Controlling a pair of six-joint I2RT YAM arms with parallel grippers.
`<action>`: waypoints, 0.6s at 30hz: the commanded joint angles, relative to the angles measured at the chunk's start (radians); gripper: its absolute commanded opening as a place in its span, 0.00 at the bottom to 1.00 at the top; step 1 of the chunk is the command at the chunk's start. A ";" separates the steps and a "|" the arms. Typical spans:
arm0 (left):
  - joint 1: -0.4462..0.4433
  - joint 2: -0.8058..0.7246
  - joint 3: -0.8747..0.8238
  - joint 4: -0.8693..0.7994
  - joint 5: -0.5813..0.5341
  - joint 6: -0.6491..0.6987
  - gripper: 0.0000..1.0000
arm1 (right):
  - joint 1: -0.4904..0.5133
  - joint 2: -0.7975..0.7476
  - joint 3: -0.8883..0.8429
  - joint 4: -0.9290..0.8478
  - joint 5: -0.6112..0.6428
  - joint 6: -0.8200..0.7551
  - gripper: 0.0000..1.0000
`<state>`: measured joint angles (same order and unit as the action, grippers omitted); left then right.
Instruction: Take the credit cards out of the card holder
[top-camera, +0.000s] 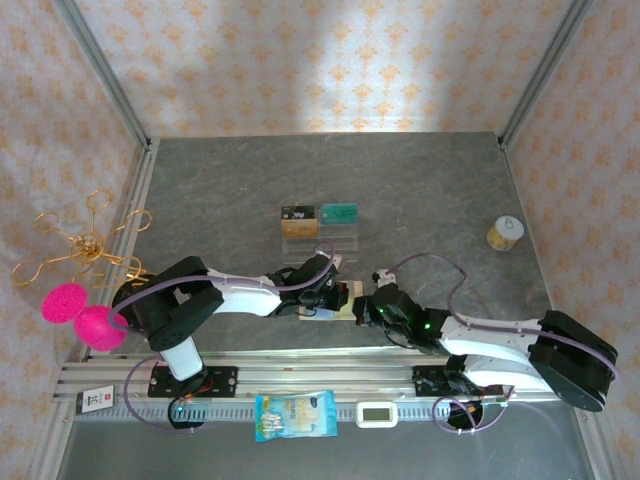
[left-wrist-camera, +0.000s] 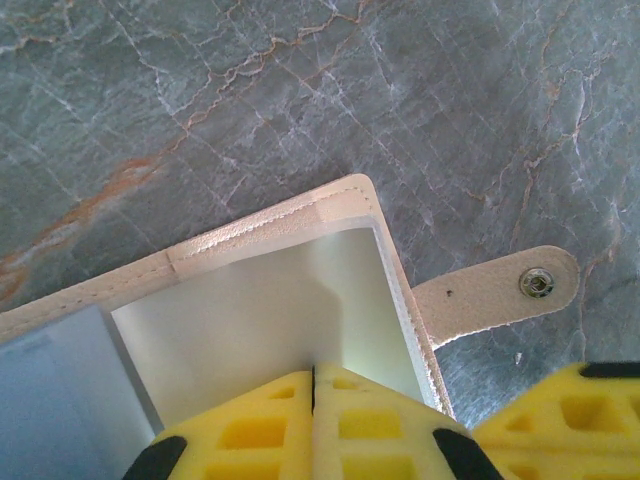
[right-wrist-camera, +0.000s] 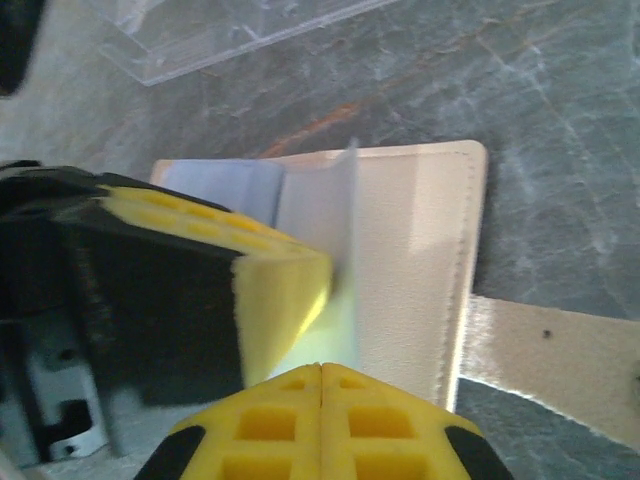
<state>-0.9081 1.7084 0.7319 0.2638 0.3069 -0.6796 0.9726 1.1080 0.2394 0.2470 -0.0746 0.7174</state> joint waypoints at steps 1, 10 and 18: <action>-0.003 -0.060 -0.020 0.002 -0.021 0.003 0.00 | -0.007 0.046 0.018 -0.044 0.036 0.012 0.00; 0.006 -0.388 -0.204 -0.019 -0.212 -0.020 0.15 | -0.008 0.138 0.078 -0.163 0.118 0.022 0.00; 0.100 -0.545 -0.354 -0.087 -0.268 -0.043 0.16 | -0.006 0.101 0.199 -0.299 0.147 -0.013 0.07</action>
<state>-0.8154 1.2015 0.4149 0.2207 0.0872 -0.7040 0.9714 1.2335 0.3817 0.0475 0.0124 0.7265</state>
